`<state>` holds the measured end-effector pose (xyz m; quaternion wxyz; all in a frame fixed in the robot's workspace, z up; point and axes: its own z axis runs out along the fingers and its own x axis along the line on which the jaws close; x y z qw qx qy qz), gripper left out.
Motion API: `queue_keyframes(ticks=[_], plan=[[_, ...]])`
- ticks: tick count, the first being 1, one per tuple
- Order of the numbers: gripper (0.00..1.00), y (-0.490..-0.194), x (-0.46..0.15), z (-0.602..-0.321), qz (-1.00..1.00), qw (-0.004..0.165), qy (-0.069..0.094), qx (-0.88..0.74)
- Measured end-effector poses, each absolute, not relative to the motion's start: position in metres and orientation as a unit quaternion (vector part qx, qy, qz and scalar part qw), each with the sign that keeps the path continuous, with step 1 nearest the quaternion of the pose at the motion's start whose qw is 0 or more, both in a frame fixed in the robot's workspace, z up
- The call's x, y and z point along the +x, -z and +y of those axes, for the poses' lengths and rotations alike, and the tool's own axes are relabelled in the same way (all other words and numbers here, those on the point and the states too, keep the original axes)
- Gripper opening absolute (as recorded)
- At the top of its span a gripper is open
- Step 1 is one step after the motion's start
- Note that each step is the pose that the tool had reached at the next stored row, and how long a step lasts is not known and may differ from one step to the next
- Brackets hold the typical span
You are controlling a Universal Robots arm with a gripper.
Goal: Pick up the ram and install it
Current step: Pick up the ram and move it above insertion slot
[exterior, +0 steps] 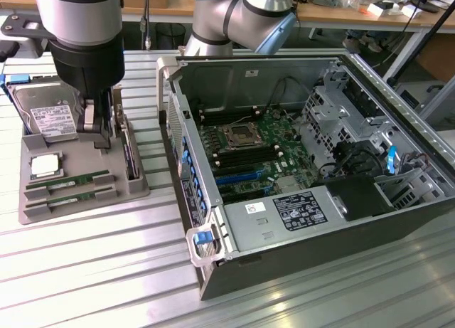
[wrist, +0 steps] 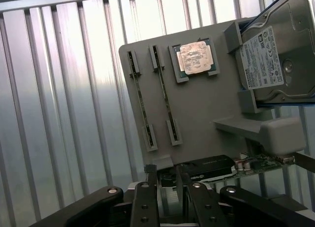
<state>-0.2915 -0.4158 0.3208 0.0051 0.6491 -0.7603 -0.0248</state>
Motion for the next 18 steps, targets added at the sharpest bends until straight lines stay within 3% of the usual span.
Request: queue_keyframes(ticks=[18], plan=[[0.30,-0.3117,-0.2915,-0.4158,-0.760,0.005,0.025,0.649]])
